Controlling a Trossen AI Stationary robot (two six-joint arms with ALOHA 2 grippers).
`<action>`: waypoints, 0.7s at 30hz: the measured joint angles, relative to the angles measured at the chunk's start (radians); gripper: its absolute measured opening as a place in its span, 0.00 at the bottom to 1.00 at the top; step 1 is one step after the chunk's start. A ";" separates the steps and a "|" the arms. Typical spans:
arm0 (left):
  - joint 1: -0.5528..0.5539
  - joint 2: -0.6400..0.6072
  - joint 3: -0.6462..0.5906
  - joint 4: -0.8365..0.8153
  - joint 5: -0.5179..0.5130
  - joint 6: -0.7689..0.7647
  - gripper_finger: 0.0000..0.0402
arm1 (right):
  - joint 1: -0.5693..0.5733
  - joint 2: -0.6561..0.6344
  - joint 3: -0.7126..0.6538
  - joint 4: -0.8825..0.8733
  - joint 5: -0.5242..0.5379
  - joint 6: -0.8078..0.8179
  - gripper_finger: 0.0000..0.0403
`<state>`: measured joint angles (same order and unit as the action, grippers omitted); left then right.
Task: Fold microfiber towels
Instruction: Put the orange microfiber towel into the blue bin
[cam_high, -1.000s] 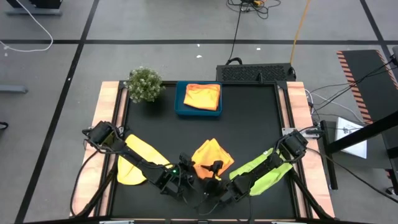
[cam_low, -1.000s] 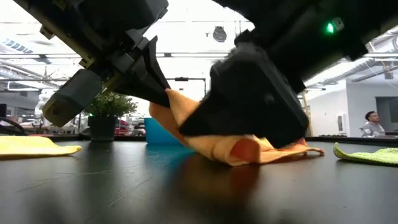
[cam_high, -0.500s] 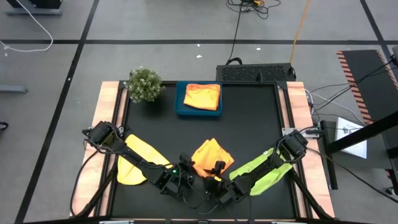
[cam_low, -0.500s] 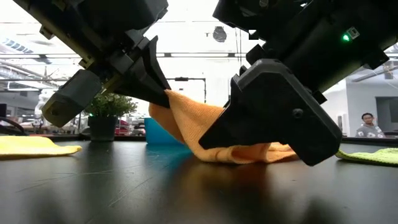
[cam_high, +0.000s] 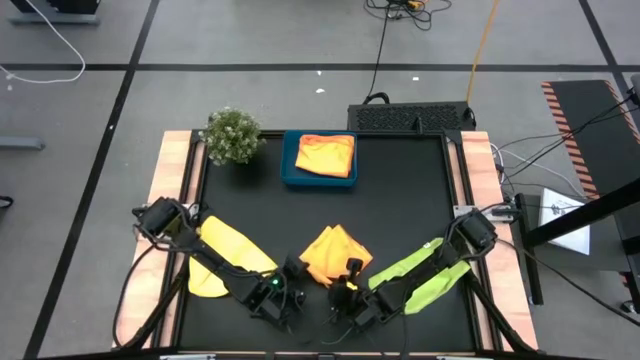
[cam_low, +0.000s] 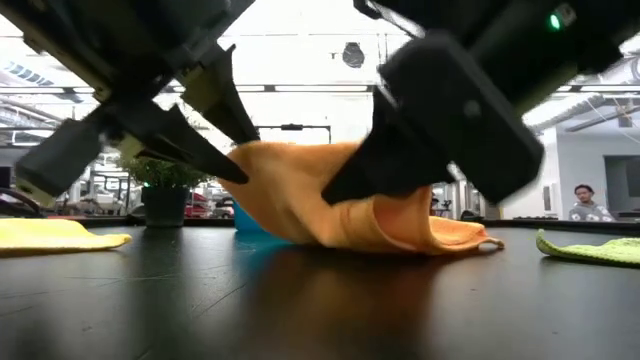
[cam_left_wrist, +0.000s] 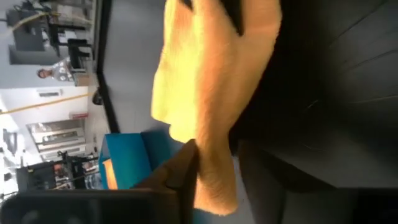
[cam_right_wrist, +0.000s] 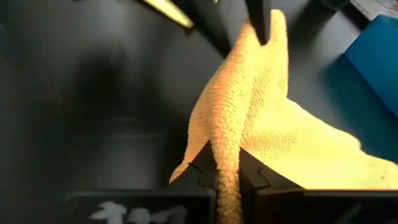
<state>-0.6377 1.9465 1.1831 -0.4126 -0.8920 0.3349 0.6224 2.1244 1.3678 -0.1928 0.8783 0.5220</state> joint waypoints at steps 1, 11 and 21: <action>-0.006 0.000 0.000 0.002 -0.013 -0.001 0.34 | 0.000 -0.007 0.000 0.000 0.000 0.000 0.01; -0.036 0.000 0.000 0.184 -0.053 0.022 0.63 | -0.024 -0.034 0.000 0.000 -0.045 0.005 0.01; 0.043 0.000 -0.011 0.203 0.099 -0.049 0.67 | -0.034 -0.032 0.000 0.014 -0.070 -0.008 0.01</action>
<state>-0.5943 1.9465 1.1725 -0.2092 -0.7925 0.2859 0.5884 2.0922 1.3678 -0.1789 0.8085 0.5144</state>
